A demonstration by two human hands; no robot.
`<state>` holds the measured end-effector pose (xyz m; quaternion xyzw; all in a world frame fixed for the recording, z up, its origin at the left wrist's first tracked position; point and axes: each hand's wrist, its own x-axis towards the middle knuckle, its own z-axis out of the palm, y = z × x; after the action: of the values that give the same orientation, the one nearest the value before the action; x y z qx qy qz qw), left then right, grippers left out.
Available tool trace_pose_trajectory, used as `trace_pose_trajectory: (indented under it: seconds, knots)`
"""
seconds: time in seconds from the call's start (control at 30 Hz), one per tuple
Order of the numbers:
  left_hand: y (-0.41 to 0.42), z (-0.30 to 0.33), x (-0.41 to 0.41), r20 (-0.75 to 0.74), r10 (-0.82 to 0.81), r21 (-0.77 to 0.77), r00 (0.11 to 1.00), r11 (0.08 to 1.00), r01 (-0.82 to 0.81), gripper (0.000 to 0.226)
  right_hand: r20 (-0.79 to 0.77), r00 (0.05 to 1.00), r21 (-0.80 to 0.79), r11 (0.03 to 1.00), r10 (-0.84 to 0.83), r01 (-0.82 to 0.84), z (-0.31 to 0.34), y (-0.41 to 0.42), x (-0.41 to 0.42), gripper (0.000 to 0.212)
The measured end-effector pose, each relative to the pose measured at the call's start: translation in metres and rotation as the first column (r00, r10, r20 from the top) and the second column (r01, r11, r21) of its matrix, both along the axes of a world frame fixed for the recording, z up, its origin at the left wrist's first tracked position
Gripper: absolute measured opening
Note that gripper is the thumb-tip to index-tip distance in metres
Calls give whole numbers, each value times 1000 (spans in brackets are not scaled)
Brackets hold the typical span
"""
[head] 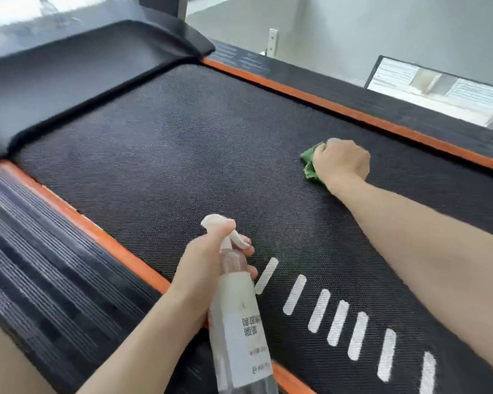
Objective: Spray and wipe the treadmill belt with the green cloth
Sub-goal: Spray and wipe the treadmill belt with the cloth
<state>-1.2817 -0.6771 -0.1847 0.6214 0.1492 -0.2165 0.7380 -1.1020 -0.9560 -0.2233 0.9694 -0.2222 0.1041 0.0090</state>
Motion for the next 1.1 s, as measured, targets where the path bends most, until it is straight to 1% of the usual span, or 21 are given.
trace_pose_trajectory:
  seconds: [0.03,0.1,0.17,0.2,0.23,0.3,0.37,0.4,0.43,0.47,0.5,0.57,0.6,0.63,0.67,0.7,0.77,0.9,0.97,1.03,1.1]
  knots:
    - [0,-2,0,-9,-10,-5,1000,1000,10,40,13,1000,19,1000,14,-14,0,9,-2,44]
    - [-3,-3,2,-33,-22,-18,999,1000,22,40,16,995,45,994,100,-100,2,28,-28,42]
    - [-6,-2,3,-48,-14,-44,999,999,12,40,-8,972,49,971,236,-236,1,48,-75,36]
    - [-6,-1,3,-48,-2,-51,999,999,0,39,-7,944,36,944,329,-328,1,64,-106,35]
    - [-4,-1,3,-41,11,-47,999,999,-13,39,12,896,37,896,443,-443,0,82,-140,34]
    - [1,0,2,-4,36,-22,999,999,-36,38,52,768,83,763,639,-641,-5,109,-192,33]
    - [8,4,0,24,49,-16,999,999,-49,38,89,676,113,667,731,-736,-5,108,-199,33]
    - [14,7,0,32,50,-5,998,999,-50,38,92,655,99,648,750,-755,-4,104,-187,34]
    - [18,9,2,43,32,17,999,999,-33,40,94,664,64,661,742,-748,-4,98,-167,35]
    - [28,9,3,44,16,50,999,999,-19,41,104,701,31,702,705,-711,-4,98,-140,35]
    - [36,11,5,37,0,78,999,997,-3,43,114,768,18,771,631,-636,-1,95,-108,34]
    - [54,16,5,30,-12,109,999,994,9,49,81,891,44,891,448,-452,4,103,-52,35]
    - [62,19,3,36,1,121,999,993,-5,51,70,926,41,926,372,-375,4,110,-32,37]
    - [69,20,-1,41,30,140,999,989,-36,52,69,941,37,942,331,-334,4,119,-22,39]
    - [79,20,-4,52,74,155,996,985,-82,52,76,940,40,941,334,-337,4,131,-20,39]
    - [89,22,-7,62,121,160,991,979,-130,50,74,929,51,929,361,-365,4,145,-30,38]
    - [104,24,-8,54,189,140,981,971,-195,46,57,878,56,877,475,-478,-2,160,-70,35]
    - [121,27,-4,-19,359,86,933,931,-356,48,92,777,22,779,623,-627,-9,161,-156,37]
    - [127,30,-2,30,416,89,909,905,-417,46,147,722,-27,733,676,-680,-13,162,-175,35]
    - [128,32,-3,103,428,145,898,886,-440,42,198,683,-70,706,703,-705,-11,160,-182,34]
    - [131,34,-4,120,435,165,892,878,-450,40,226,623,-106,655,749,-748,-11,164,-184,34]
